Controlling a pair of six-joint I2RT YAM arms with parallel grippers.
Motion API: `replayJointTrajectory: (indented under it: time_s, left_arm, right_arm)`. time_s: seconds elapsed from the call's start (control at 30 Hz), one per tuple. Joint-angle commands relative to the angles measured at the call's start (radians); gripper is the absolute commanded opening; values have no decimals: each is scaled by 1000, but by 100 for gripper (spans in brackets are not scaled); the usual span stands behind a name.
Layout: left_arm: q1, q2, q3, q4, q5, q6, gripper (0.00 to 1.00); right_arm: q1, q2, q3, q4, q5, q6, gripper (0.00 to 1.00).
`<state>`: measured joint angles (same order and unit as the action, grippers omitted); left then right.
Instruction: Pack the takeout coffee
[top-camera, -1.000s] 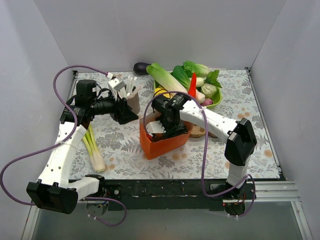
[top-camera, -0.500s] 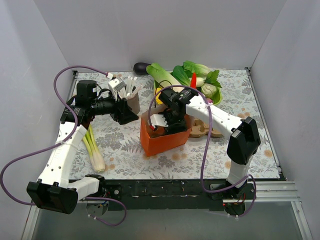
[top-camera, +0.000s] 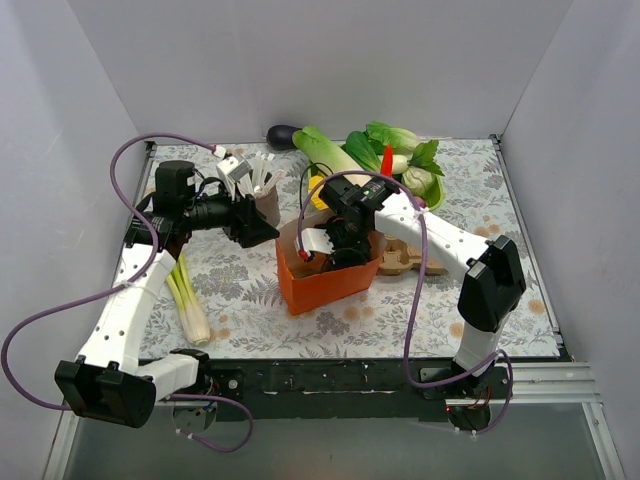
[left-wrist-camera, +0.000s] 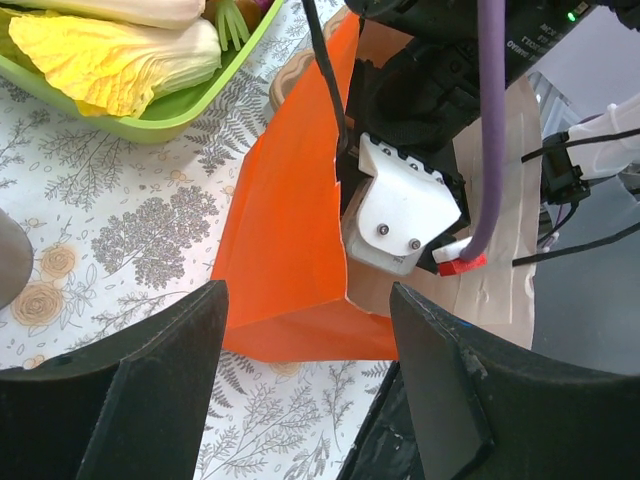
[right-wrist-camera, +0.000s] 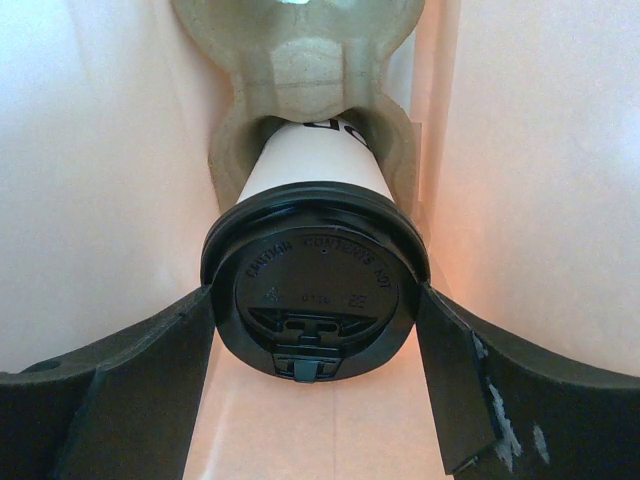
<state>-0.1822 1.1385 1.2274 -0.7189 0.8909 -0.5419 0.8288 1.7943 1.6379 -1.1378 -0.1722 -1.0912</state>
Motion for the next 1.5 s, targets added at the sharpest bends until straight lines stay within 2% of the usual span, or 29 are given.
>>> replayJointTrajectory:
  time_s: [0.0, 0.37, 1.47]
  left_arm:
    - [6, -10, -17, 85, 19, -58, 66]
    - [6, 35, -26, 114, 79, -69, 66]
    - [4, 37, -46, 116, 105, -82, 66]
  right_arm:
    - [0, -24, -19, 26, -46, 5, 1]
    - [-2, -44, -47, 52, -50, 19, 1]
    - [-62, -75, -76, 133, -130, 30, 1]
